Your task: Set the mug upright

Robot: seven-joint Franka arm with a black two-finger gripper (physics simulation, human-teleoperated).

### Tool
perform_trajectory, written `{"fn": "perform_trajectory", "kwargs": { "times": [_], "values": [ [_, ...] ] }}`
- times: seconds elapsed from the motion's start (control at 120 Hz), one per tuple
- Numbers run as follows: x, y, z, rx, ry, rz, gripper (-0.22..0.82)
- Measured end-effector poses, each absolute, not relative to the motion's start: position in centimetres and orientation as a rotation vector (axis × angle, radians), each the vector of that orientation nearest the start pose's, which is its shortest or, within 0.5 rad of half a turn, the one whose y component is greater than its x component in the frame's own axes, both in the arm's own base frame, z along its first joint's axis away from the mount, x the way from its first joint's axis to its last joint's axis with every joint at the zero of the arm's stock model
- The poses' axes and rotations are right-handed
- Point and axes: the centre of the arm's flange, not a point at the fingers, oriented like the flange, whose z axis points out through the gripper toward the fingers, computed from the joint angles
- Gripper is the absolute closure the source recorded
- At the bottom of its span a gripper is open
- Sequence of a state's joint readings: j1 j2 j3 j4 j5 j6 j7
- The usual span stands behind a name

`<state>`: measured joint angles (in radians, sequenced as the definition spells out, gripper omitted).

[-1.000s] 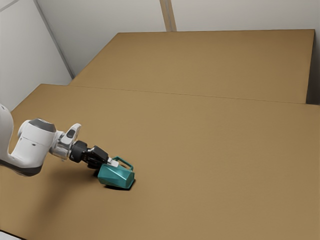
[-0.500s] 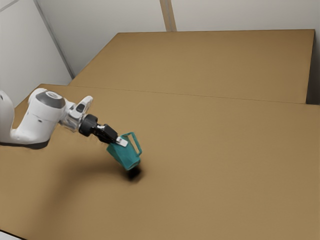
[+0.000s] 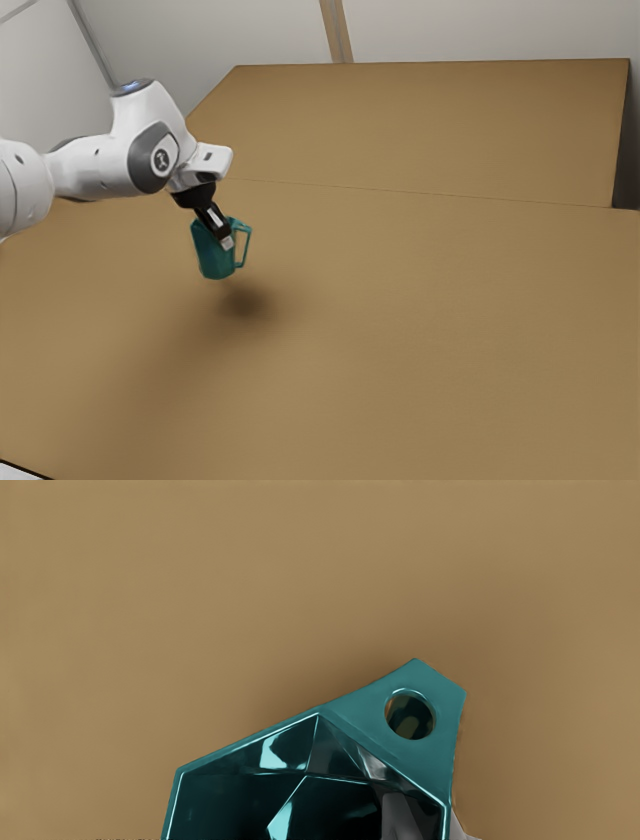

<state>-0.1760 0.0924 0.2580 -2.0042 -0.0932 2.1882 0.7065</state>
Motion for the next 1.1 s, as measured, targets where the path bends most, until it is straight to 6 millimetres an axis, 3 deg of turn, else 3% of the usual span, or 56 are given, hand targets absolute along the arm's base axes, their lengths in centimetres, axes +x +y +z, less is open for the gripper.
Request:
{"fn": "perform_trajectory", "kwargs": {
  "times": [0.317,0.433,0.667,0.842,0.908,1.042,1.1],
  "values": [
    [57.6,3.8,37.9,-2.996,0.632,-0.342,0.79],
    [57.5,4.1,37.5,-3.019,0.528,-0.379,0.77],
    [57.5,4.2,37.3,-3.060,0.390,-0.415,0.33],
    [57.5,4.1,37.9,-3.082,0.316,-0.439,0.14],
    [57.5,4.0,41.0,-3.098,0.304,-0.458,0.11],
    [59.1,4.3,51.8,-3.129,0.282,-0.435,0.06],
    [59.2,4.3,57.4,-3.132,0.272,-0.415,0.04]
  ]
}}
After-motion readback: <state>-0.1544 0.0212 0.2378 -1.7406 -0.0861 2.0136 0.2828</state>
